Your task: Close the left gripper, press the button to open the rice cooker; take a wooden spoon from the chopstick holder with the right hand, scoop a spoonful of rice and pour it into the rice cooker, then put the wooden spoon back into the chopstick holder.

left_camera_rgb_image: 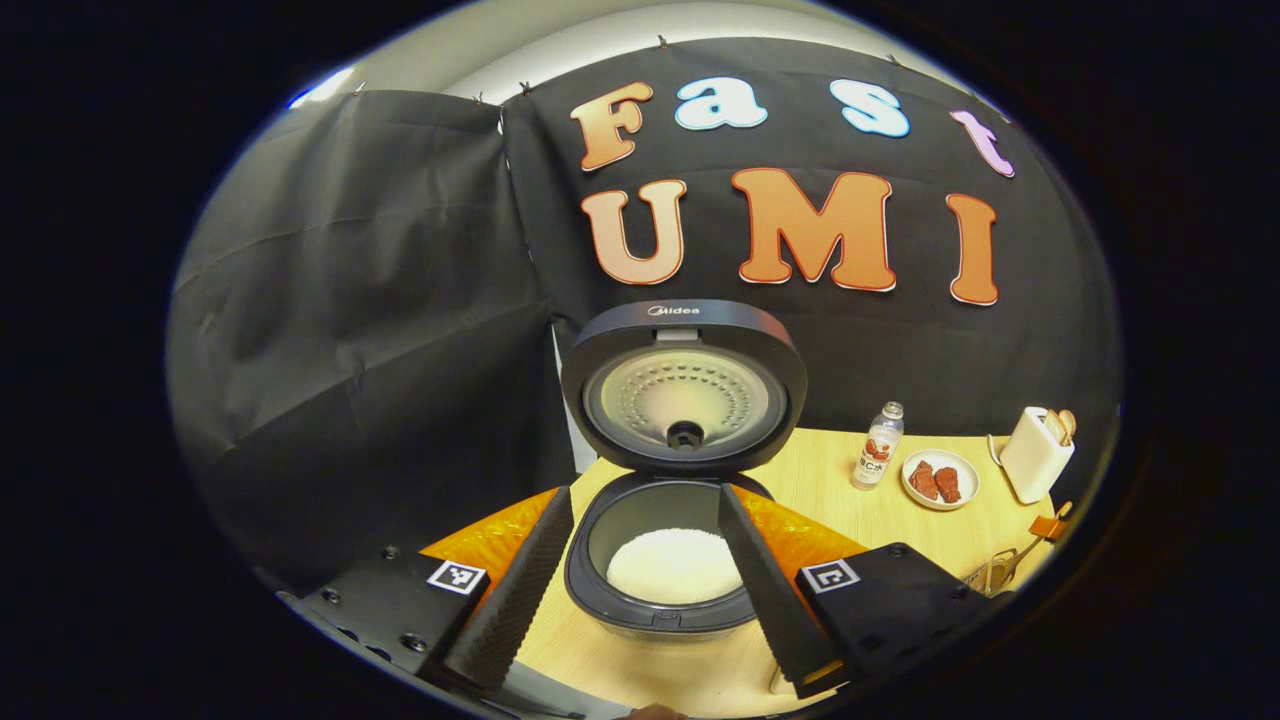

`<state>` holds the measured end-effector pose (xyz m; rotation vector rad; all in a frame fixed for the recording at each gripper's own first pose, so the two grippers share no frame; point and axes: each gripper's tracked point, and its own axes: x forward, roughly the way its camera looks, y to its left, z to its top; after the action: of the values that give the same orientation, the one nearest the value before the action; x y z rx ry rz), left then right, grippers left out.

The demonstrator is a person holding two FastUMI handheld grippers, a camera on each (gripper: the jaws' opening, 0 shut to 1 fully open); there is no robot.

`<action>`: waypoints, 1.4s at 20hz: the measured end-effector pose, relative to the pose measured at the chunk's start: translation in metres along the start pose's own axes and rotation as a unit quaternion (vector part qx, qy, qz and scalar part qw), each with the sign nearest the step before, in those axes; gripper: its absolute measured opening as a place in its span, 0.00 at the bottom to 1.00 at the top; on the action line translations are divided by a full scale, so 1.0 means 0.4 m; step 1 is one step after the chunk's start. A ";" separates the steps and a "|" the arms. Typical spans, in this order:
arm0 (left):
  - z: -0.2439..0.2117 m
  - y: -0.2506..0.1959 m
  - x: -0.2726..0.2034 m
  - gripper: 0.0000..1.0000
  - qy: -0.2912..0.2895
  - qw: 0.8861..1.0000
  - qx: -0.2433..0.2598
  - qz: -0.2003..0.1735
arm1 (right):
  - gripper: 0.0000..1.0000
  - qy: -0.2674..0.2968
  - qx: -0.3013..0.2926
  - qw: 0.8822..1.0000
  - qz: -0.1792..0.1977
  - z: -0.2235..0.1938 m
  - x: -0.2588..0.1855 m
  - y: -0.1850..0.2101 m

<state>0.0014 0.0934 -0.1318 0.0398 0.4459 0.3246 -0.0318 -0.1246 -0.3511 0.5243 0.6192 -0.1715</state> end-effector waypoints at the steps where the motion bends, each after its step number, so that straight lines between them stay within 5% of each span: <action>1: 0.007 -0.007 0.009 0.99 -0.002 1.000 0.000 -0.002 | 0.22 -0.002 -0.003 1.000 -0.003 -0.003 -0.006 -0.006; 6: 0.054 -0.051 0.050 1.00 -0.014 1.000 -0.002 -0.026 | 0.31 0.015 -0.018 0.999 -0.044 0.013 -0.037 -0.070; 9: 0.104 -0.042 0.077 0.99 -0.036 0.999 -0.006 -0.027 | 0.51 -0.001 -0.012 0.998 -0.055 0.051 -0.067 -0.088; 14: 0.212 -0.037 0.114 0.96 -0.073 0.993 -0.081 -0.036 | 0.69 -0.032 -0.006 0.998 -0.050 0.115 -0.126 -0.081; 20: 0.362 -0.086 0.202 0.96 -0.109 0.991 -0.050 -0.054 | 0.82 -0.095 0.000 0.994 -0.053 0.227 -0.227 -0.076; 28: 0.313 -0.127 0.438 0.99 0.029 0.998 0.026 -0.042 | 0.82 -0.144 -0.024 0.988 -0.059 0.289 -0.345 -0.055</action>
<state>0.2194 0.1050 -0.0974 0.0617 0.5120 0.2318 -0.0910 -0.2034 -0.1987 0.4062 0.3715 -0.3378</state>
